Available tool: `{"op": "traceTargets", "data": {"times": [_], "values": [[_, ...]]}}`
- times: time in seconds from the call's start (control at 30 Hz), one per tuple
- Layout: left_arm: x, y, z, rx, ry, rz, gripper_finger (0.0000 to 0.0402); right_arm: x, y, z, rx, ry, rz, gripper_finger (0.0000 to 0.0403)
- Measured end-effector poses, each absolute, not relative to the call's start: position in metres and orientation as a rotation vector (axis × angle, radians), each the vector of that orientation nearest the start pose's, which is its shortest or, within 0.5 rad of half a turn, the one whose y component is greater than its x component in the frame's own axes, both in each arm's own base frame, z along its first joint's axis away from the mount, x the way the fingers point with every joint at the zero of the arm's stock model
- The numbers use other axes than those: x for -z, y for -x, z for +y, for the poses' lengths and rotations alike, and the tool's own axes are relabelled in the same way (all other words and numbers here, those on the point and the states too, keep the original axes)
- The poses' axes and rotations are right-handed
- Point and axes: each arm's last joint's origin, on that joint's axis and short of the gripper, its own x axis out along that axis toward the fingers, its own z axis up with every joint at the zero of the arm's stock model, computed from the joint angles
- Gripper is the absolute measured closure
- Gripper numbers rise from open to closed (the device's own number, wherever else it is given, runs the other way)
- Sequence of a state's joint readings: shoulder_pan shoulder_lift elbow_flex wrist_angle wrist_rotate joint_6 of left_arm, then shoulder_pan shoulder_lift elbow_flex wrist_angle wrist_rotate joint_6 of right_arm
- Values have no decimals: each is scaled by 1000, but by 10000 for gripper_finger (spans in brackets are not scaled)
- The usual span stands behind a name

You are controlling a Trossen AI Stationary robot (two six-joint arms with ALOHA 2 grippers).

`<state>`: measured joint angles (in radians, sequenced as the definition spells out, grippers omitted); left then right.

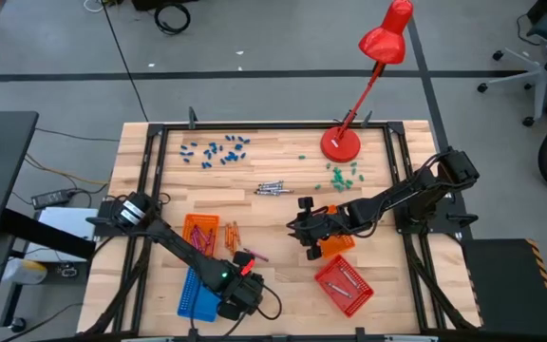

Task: Sort crayons
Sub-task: Put the red crayon into the left orange bin

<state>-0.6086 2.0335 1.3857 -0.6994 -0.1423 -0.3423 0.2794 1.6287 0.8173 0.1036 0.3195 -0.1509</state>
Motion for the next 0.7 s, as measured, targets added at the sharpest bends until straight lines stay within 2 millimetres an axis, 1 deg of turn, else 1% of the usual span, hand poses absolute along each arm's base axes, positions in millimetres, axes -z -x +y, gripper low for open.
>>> {"op": "traceTargets", "data": {"times": [0.1, 0.33, 0.43, 0.53, 0.7], "values": [[-146, -323, -220, 183, -182, 1311, 287, -169, -310, 80, -16, 353, 680, 264], [-145, -322, -221, 187, -181, 1315, 362, -169, -310, 80, -19, 350, 680, 264], [-146, -322, -220, 186, -185, 1314, 384, -169, -310, 80, -20, 350, 680, 264], [-146, -322, -220, 202, -213, 1310, 385, -169, -310, 80, -20, 350, 680, 264], [-149, -325, -220, 204, -278, 1301, 371, -169, -310, 80, -20, 350, 680, 264]]}}
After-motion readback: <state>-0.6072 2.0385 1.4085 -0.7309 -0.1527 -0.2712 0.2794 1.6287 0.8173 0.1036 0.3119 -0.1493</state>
